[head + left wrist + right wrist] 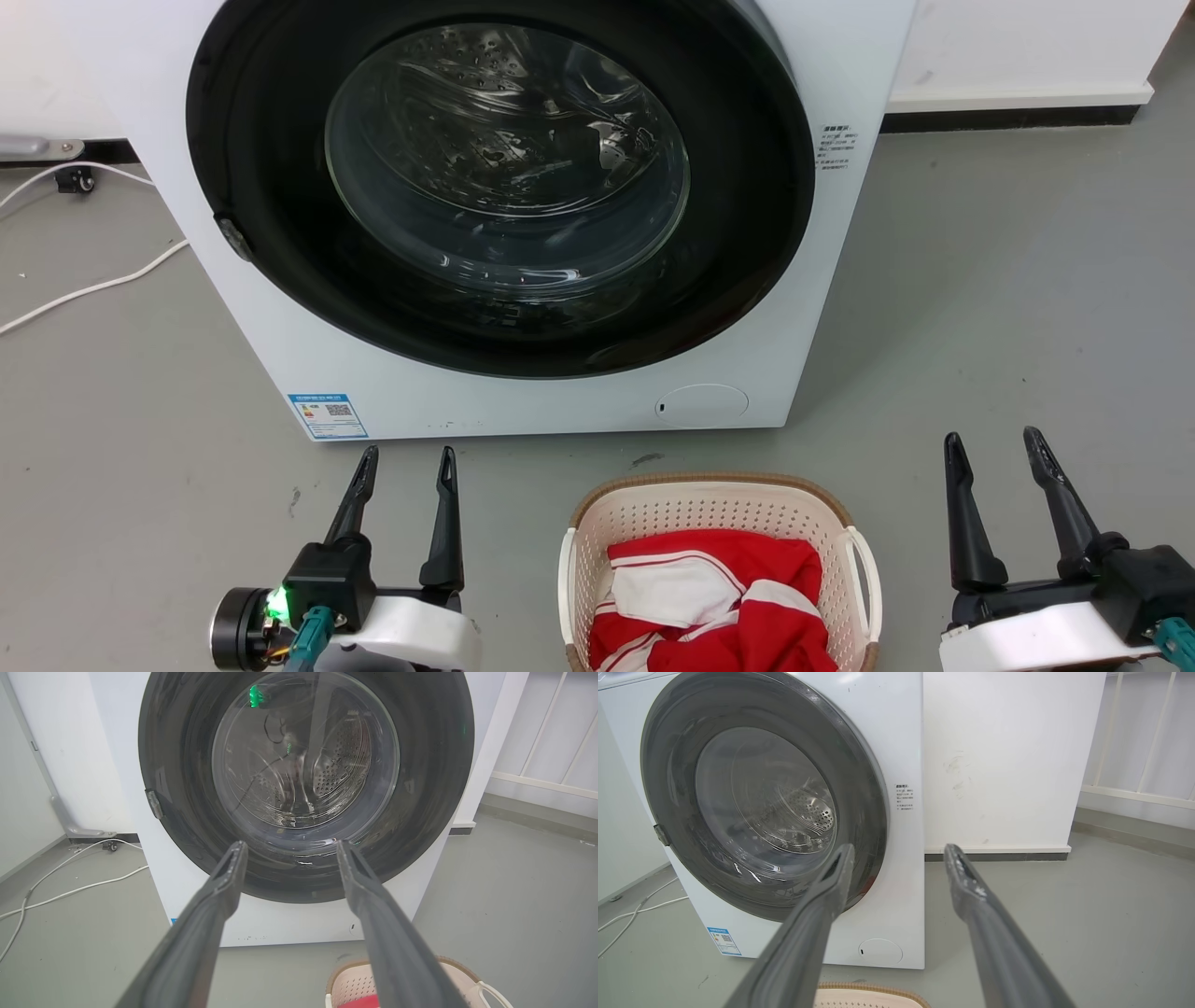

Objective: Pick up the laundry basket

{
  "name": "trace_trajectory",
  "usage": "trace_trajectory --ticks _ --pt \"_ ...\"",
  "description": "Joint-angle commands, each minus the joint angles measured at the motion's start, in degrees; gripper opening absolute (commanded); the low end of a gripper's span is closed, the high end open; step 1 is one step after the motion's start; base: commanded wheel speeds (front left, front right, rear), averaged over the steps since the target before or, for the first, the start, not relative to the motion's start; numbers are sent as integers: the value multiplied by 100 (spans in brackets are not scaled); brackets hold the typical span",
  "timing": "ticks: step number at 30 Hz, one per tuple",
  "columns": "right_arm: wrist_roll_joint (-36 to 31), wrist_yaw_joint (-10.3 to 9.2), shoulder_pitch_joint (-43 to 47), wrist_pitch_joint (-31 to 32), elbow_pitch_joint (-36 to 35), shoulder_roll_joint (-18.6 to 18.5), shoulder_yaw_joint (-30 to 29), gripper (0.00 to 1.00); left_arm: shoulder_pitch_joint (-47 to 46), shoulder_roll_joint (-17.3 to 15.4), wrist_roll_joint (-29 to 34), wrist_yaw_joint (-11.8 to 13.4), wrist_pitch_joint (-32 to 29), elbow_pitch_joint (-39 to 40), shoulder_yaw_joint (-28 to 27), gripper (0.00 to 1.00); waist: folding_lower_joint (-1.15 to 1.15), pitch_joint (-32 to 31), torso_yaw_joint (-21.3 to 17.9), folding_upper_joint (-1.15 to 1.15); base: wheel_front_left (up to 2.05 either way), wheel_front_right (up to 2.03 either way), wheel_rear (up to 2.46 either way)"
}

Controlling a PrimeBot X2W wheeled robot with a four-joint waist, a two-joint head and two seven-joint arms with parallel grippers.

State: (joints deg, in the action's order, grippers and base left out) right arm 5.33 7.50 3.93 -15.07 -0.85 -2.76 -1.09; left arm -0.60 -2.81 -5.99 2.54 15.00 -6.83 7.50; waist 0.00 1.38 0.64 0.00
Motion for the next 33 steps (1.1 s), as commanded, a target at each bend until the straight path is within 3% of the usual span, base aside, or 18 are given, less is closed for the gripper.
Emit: trace_trajectory --ticks 1,11,18,33 --pt "54 -2 53 -16 16 -21 -8 100 49 -13 -10 1 28 -7 -5 100 0 -2 0 0 0 0 0" --pt "45 -2 46 -16 44 -21 13 100 49 -12 9 -17 28 -50 -12 100 0 12 -17 0 0 0 0" --pt "-311 -2 -183 -15 312 -21 -121 100 -253 -11 77 -222 23 -294 249 100 0 213 -36 0 0 0 0" --pt "-1268 -3 -1258 -15 1798 -18 -674 100 -1647 -12 -240 -604 23 -2061 708 100 0 1562 -243 0 0 0 0"
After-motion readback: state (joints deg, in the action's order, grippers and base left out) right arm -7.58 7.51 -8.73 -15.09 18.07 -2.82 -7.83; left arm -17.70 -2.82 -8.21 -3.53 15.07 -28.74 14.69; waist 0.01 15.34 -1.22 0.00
